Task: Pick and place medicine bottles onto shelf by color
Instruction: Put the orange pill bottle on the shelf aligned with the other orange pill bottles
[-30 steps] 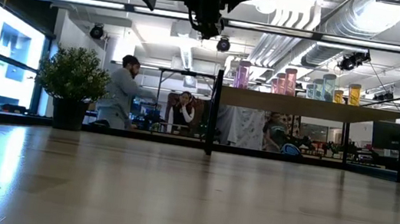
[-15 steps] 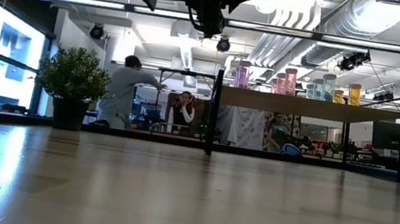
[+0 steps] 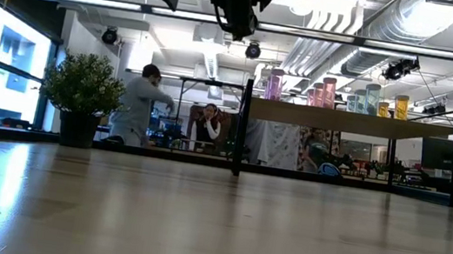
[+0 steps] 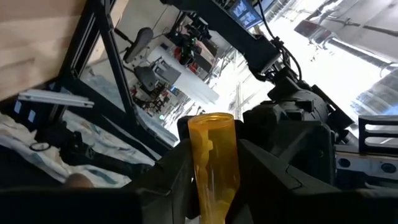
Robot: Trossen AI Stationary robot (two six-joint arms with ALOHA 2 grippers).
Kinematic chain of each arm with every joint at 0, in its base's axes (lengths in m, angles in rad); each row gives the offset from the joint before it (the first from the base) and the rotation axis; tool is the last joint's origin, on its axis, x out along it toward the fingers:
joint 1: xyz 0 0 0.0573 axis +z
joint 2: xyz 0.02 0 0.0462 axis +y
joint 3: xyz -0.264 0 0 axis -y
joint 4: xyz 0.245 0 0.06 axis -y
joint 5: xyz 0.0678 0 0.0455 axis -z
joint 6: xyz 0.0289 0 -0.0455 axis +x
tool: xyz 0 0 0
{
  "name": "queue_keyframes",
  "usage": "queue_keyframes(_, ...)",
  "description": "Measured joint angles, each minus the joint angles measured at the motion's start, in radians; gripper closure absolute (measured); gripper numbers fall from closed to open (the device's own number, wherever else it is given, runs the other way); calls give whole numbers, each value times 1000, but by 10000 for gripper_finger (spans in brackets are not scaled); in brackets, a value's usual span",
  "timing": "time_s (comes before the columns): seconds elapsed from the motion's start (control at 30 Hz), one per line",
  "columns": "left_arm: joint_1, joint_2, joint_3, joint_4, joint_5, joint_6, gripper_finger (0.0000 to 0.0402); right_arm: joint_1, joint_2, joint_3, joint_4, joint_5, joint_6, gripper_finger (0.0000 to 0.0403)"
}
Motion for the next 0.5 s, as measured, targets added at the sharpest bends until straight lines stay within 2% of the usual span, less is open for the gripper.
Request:
queue_keyframes(0.2, -3, 1, -2, 31, -2, -31, 293, 0, -2, 1, 5, 1, 29, 311)
queue_keyframes(0.5, -4, 1, -2, 33, 2, -14, 285, 0, -2, 1, 2, 5, 53, 311)
